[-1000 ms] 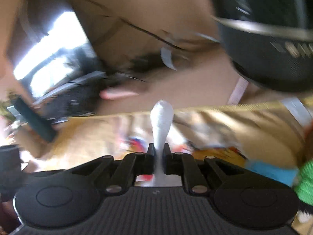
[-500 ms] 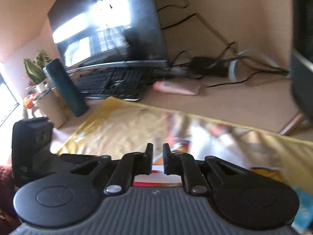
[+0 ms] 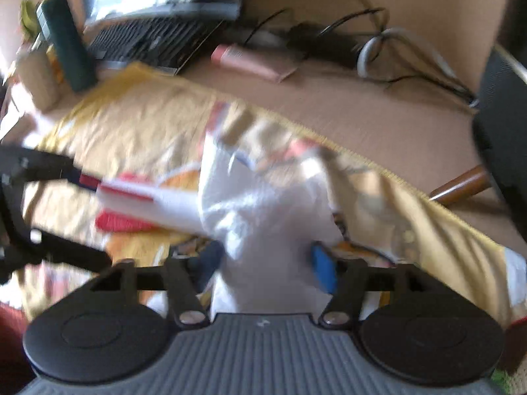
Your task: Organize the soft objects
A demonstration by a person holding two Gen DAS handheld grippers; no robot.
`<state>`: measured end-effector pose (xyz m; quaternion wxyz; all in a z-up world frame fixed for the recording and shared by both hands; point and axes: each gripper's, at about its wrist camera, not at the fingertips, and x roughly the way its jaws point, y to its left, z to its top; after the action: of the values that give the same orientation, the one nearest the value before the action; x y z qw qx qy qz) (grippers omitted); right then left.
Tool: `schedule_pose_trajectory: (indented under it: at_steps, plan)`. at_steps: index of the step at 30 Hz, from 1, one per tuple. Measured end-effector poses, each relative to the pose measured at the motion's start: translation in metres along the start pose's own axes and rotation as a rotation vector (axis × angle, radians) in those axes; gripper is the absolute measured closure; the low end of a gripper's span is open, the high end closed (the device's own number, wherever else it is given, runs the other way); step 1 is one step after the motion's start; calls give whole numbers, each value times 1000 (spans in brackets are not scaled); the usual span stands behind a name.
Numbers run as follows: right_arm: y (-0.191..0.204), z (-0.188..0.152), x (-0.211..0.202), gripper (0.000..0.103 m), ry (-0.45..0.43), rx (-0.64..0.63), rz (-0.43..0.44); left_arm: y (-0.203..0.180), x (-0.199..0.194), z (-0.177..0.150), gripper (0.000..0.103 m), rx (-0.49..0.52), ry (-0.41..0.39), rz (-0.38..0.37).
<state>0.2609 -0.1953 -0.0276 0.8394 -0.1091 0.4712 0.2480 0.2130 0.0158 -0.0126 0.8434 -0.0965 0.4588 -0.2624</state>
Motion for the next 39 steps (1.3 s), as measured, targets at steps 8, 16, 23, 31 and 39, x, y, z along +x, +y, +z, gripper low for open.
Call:
schedule_pose_trajectory:
  at_steps: [8,16,23,31,39]
  plan:
    - [-6,-5,-47,94,-92,-46,-174,2,-1,-2,0,-5,-15,-9]
    - [7,9,-39,93,-133,280,265,3,0,-3,0,6,-23,-16]
    - [5,-2,-7,91,-32,359,298,-1,2,-4,0,38,-19,-2]
    - [-47,-28,-23,91,-31,449,71,9,-1,2,0,-20,-7,-34]
    - [-22,8,-29,91,-117,353,126,16,-5,9,0,-38,36,-15]
